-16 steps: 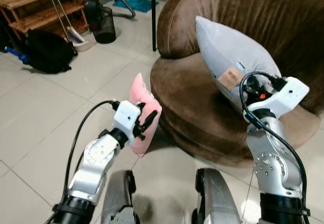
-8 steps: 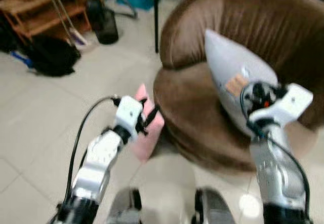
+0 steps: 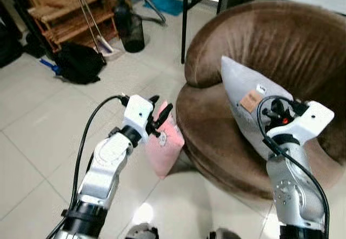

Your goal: Move the pillow to the sofa from floor

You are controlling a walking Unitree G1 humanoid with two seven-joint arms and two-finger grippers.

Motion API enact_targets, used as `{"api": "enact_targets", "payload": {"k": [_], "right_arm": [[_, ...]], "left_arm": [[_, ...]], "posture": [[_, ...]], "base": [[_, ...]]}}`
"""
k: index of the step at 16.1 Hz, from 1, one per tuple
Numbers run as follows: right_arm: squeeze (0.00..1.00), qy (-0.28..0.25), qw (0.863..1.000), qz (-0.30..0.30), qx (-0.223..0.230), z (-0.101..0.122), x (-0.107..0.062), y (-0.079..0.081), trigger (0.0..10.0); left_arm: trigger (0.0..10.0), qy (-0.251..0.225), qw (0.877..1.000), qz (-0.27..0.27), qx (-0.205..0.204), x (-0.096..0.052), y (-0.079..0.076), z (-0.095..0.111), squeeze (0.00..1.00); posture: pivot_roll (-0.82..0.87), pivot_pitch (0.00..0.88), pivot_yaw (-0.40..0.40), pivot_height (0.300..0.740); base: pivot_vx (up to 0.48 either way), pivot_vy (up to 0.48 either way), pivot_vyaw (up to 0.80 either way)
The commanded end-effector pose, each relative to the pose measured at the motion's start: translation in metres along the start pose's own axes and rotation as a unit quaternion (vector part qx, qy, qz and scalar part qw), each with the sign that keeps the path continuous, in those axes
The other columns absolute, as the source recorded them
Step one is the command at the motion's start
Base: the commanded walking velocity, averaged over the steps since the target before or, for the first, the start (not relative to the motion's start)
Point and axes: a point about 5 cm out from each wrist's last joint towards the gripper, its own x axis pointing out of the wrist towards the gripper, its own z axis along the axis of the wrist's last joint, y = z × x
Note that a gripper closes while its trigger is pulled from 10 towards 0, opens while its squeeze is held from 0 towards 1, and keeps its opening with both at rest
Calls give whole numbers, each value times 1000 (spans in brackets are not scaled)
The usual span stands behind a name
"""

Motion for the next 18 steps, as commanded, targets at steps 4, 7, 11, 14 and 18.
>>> {"api": "enact_targets", "payload": {"k": [4,7,11,14,18], "right_arm": [[0,-10,1000,3,6,5,-2,2,10000],[0,-12,1000,1,7,6,-2,1,10000],[0,-13,1000,2,9,6,-1,2,10000],[0,-16,1000,10,7,7,-1,3,10000],[0,-23,1000,21,6,12,-1,10,10000]], "left_arm": [[10000,-1,1000,-7,-5,3,2,3,0],[10000,1,1000,-11,-6,3,2,2,0],[10000,4,1000,-14,-5,3,2,1,0],[10000,5,1000,-17,-5,2,1,0,0],[10000,10,1000,-24,-6,0,1,-2,0]], "posture": [[20,57,34,740],[24,59,36,740],[25,59,38,740],[24,60,38,740],[25,65,40,740]], "base": [[334,0,-400],[377,0,-800],[375,0,-800],[374,0,-267],[368,0,0]]}}
